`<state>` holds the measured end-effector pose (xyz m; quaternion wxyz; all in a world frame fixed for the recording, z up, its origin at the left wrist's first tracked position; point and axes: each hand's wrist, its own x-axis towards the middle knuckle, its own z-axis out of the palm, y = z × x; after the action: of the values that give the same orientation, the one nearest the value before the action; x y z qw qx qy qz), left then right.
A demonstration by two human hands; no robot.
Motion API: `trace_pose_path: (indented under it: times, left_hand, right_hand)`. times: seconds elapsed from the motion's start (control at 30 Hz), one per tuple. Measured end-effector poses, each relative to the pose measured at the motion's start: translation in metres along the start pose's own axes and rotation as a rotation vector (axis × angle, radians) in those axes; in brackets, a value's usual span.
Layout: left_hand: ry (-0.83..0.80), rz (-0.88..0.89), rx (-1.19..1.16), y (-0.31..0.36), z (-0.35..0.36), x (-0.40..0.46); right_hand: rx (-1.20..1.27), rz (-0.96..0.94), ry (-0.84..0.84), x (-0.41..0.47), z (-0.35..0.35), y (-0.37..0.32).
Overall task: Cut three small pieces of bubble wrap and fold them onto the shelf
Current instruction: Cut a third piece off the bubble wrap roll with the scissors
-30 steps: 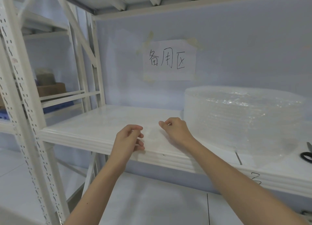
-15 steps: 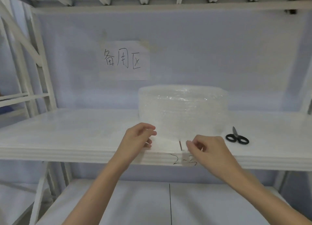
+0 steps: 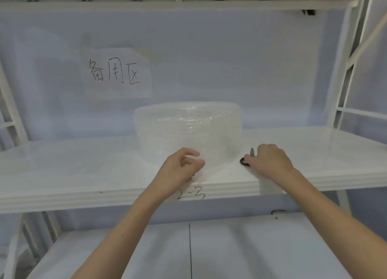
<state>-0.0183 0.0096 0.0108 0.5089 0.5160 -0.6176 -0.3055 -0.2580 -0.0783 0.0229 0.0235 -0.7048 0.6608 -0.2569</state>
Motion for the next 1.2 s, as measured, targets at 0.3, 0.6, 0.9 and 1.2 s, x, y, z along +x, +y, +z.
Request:
trace_pose_path:
  times: [0.3, 0.6, 0.9, 1.2]
  left_hand:
    - [0.031, 0.021, 0.108, -0.001, 0.008, -0.001]
    - [0.044, 0.063, 0.176, -0.003, 0.011, -0.007]
    - [-0.020, -0.035, 0.264, -0.007, 0.002, -0.010]
    - [0.054, -0.033, 0.077, -0.002, 0.009, -0.012]
  right_hand:
    - [-0.181, 0.036, -0.197, 0.014, -0.024, -0.002]
    - [0.920, 0.150, 0.008, -0.005, -0.035, 0.038]
    - [1.383, 0.074, -0.533, -0.078, -0.015, -0.003]
    - [1.363, 0.062, -0.824, -0.121, 0.036, 0.006]
